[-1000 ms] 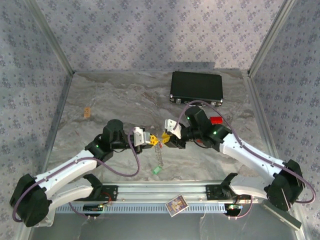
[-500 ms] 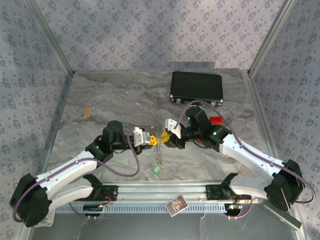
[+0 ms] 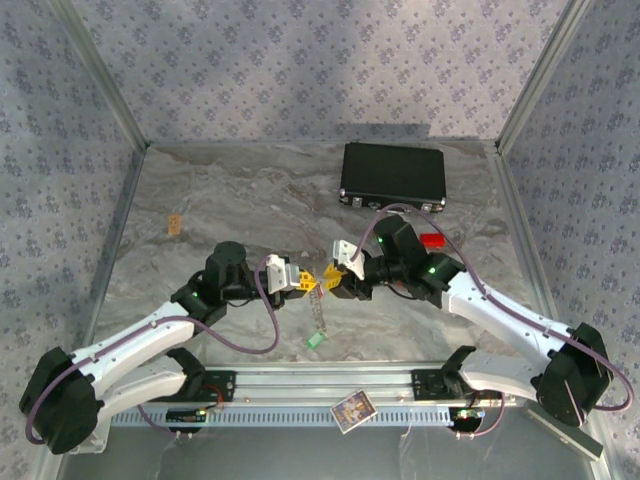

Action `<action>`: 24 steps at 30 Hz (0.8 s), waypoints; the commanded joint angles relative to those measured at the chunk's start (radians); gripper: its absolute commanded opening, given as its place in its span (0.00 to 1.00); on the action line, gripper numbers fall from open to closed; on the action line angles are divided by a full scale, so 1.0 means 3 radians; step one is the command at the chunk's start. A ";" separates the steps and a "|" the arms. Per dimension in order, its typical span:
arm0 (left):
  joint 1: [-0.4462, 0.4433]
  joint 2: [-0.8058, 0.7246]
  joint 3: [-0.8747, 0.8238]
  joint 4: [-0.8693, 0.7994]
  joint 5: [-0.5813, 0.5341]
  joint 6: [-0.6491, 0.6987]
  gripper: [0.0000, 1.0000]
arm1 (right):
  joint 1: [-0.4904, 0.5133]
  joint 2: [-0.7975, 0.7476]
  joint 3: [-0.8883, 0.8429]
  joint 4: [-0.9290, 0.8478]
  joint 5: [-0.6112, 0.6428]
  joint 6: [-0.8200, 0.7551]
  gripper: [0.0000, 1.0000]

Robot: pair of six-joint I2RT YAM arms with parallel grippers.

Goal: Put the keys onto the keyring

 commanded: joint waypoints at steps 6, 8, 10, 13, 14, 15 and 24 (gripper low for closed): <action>-0.0029 -0.0054 0.0075 0.0143 0.0176 0.0023 0.00 | 0.0044 0.0102 0.0002 0.0212 -0.0067 0.0110 0.23; -0.0030 -0.0052 0.0075 0.0151 0.0177 0.0022 0.00 | 0.0055 0.0126 0.0016 0.0217 -0.0089 0.0115 0.21; -0.0030 -0.0057 0.0071 0.0167 0.0177 0.0022 0.00 | 0.0064 0.0141 0.0021 0.0230 -0.0100 0.0117 0.19; -0.0028 -0.0058 0.0066 0.0195 0.0181 0.0017 0.00 | 0.0073 0.0155 0.0028 0.0228 -0.0119 0.0121 0.15; -0.0030 -0.0057 0.0066 0.0204 0.0185 0.0011 0.00 | 0.0072 0.0161 0.0031 0.0227 -0.0124 0.0117 0.13; -0.0030 -0.0055 0.0061 0.0218 0.0182 0.0007 0.00 | 0.0077 0.0168 0.0038 0.0223 -0.0130 0.0118 0.09; -0.0029 -0.0076 0.0283 -0.0459 -0.0125 0.0223 0.34 | 0.0097 0.0154 0.0340 -0.0359 0.0138 -0.0244 0.00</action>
